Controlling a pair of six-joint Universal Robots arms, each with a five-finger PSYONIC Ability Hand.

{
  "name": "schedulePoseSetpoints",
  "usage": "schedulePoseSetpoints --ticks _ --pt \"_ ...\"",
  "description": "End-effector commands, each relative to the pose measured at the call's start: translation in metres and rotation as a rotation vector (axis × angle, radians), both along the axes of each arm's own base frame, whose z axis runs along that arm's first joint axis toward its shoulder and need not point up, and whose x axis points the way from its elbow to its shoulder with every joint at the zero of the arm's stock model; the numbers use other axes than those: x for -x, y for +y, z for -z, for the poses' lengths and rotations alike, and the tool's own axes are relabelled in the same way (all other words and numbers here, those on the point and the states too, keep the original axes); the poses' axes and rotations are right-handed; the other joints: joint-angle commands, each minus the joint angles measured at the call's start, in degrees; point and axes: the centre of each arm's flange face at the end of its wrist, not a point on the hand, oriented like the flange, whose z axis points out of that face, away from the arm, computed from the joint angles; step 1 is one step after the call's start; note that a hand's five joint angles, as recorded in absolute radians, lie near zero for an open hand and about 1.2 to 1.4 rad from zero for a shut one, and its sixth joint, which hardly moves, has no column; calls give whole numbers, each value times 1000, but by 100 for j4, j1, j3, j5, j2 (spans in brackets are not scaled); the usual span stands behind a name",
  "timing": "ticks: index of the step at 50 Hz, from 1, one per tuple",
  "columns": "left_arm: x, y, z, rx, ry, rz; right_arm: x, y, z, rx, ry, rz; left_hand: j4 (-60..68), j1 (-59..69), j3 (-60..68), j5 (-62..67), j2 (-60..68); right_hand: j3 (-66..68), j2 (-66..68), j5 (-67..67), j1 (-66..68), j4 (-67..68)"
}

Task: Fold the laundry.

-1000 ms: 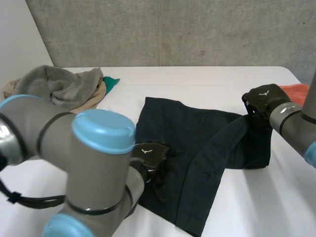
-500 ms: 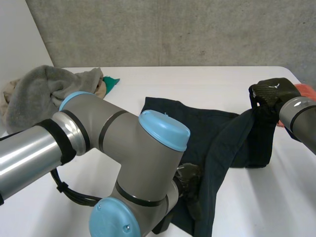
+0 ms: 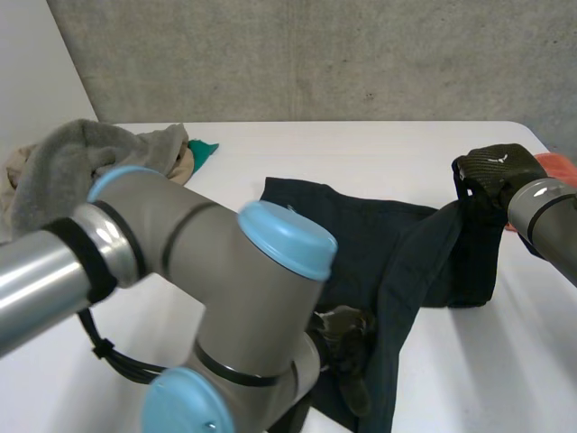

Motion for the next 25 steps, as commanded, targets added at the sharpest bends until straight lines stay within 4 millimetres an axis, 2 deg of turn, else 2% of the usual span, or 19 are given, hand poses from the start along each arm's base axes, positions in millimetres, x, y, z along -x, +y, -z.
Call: schedulePoseSetpoints --ticks 1,7,14,15,19,22,25 --pt "21 4 19 27 -13 -6 2 1 -3 3 -3 5 321 443 407 349 366 1158 1233 1143 1666 1130" --pt "27 13 14 -16 2 -43 3 2 -6 12 -2 5 859 981 945 887 904 1158 1233 1143 1666 1130" --pt "33 24 25 -38 20 -38 1 4 -7 12 -5 2 2236 2358 2322 2264 2281 1158 1233 1143 1666 1130" --pt "34 25 27 -35 18 -37 1 4 -7 14 -4 1 2539 2660 2625 2566 2583 1158 1233 1143 1666 1130" --pt "32 18 37 -7 -14 -76 1 4 -7 11 -4 3 5411 5532 5497 5438 5455 1158 1233 1143 1666 1130" --pt "30 15 35 5 -26 -94 2 5 -10 17 -6 5 5416 5538 5502 5444 5461 1158 1233 1143 1666 1130" --pt "24 12 18 18 -21 -116 3 6 -13 23 -7 8 5416 5538 5502 5444 5461 1158 1233 1143 1666 1130"
